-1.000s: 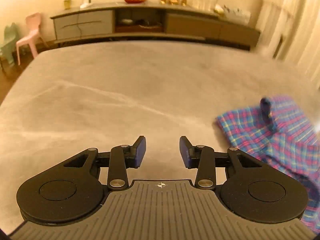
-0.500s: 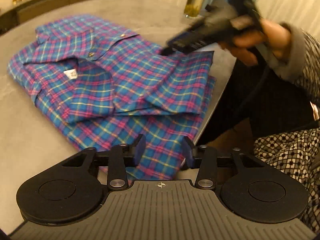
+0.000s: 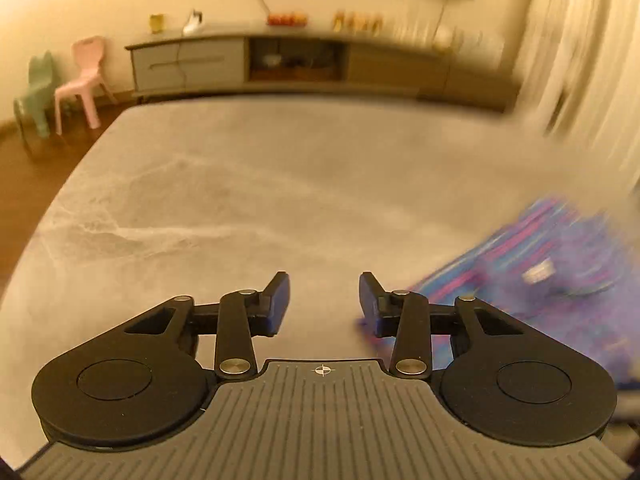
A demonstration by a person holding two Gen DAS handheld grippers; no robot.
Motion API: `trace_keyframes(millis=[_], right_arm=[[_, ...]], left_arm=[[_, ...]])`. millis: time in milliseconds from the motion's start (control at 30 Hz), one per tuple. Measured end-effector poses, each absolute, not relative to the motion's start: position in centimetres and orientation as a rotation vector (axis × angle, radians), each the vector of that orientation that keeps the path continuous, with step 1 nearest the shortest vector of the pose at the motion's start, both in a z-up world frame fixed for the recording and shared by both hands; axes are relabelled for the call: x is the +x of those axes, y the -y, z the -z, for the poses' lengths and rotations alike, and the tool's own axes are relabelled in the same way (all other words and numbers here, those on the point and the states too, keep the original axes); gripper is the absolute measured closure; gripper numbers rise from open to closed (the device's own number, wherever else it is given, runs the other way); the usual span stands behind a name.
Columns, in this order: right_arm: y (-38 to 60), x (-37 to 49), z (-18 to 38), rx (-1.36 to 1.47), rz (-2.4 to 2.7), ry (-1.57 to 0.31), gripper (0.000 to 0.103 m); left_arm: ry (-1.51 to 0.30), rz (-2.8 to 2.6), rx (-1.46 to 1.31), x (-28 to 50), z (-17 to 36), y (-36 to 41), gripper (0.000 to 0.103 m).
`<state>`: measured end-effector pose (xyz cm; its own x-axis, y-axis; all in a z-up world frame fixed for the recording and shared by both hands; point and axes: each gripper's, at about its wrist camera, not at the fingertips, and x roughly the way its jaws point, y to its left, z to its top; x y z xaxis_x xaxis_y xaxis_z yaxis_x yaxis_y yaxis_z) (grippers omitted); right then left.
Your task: Fold clothes
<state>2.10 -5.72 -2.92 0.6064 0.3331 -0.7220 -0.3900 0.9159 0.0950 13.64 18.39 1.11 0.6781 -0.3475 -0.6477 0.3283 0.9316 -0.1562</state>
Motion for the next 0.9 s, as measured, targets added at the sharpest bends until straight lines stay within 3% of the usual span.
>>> trace_keyframes(millis=[100, 300, 367, 400, 533, 567, 600, 733, 867, 900], right_arm=[[10.4, 4.4, 2.6, -0.070, -0.296, -0.801, 0.070], [18.2, 8.2, 6.4, -0.148, -0.070, -0.916, 0.069], [20.5, 8.9, 7.5, -0.116, -0.026, -0.939, 0.043], [21.3, 9.1, 7.5, -0.077, -0.012, -0.950, 0.050], [21.9, 9.0, 7.2, -0.110, 0.048, -0.955, 0.058], [21.7, 8.6, 6.6, -0.103, 0.042, -0.942, 0.069], [21.6, 8.4, 5.9, -0.096, 0.030, -0.911, 0.071], [20.5, 9.5, 3.0, -0.090, -0.069, -0.823, 0.071], [20.3, 14.4, 3.2, -0.177, -0.120, -0.843, 0.051], [20.7, 16.0, 3.7, -0.181, -0.132, -0.854, 0.051]], left_arm=[[-0.704, 0.631, -0.063, 8.4, -2.4, -15.6, 0.059], [-0.861, 0.802, 0.245, 4.3, 4.2, -8.2, 0.062], [-0.858, 0.785, 0.248, 4.4, 5.0, -8.7, 0.062], [-0.856, 0.781, 0.240, 4.5, 5.0, -9.0, 0.062], [-0.862, 0.735, 0.218, 2.5, 4.3, -10.1, 0.062], [-0.859, 0.731, 0.196, 2.2, 4.1, -10.3, 0.062], [-0.850, 0.741, 0.167, 1.9, 3.7, -10.4, 0.061], [-0.834, 0.753, 0.125, 1.2, 2.7, -9.6, 0.059], [-0.758, 0.592, 0.137, 4.9, 0.7, -10.6, 0.053], [-0.742, 0.548, 0.139, 6.1, 0.4, -10.9, 0.051]])
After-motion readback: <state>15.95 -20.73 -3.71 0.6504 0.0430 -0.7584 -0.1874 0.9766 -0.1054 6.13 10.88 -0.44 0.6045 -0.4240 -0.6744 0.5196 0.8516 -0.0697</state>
